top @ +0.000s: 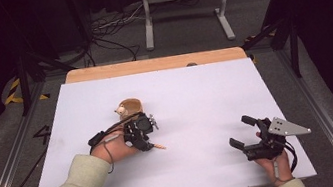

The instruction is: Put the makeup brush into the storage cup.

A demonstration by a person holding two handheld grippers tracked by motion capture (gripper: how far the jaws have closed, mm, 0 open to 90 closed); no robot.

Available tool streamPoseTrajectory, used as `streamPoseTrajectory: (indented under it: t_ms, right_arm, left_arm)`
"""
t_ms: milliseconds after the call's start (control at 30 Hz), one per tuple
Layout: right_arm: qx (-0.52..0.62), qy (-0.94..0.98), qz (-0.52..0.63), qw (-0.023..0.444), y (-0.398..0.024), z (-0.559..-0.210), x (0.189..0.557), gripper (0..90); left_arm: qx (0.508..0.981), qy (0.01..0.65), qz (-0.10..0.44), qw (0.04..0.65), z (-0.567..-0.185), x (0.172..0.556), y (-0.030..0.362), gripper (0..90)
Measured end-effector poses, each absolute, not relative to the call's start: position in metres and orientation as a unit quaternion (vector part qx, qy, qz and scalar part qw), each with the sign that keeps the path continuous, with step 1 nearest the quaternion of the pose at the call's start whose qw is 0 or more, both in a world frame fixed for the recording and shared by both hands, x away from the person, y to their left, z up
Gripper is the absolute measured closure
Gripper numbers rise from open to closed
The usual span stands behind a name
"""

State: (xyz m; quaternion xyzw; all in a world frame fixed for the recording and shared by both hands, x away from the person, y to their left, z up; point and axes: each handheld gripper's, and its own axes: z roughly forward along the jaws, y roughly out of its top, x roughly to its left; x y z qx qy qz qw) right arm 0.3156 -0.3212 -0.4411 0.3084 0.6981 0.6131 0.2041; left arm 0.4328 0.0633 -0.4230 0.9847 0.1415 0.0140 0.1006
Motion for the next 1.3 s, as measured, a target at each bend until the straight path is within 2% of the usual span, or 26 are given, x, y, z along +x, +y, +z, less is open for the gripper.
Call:
streamPoseTrajectory:
  t_ms: [133, 300, 667, 1300]
  right_arm:
    - [0.308, 0.700, 0.612, 0.201, -0.321, -0.441, 0.316, 3.0]
    - [0.305, 0.699, 0.612, 0.207, -0.321, -0.441, 0.315, 3.8]
    - [0.304, 0.700, 0.611, 0.211, -0.321, -0.440, 0.315, 4.5]
    - [0.305, 0.696, 0.613, 0.218, -0.323, -0.439, 0.314, 6.1]
  left_arm:
    - [0.987, 0.133, 0.017, 0.090, -0.422, 0.431, 0.061, 74.2]
    - [0.989, 0.125, 0.019, 0.082, -0.422, 0.429, 0.059, 81.8]
    - [0.989, 0.128, 0.031, 0.062, -0.419, 0.429, 0.056, 82.6]
    - [0.982, 0.109, 0.027, 0.151, -0.369, 0.422, 0.063, 82.9]
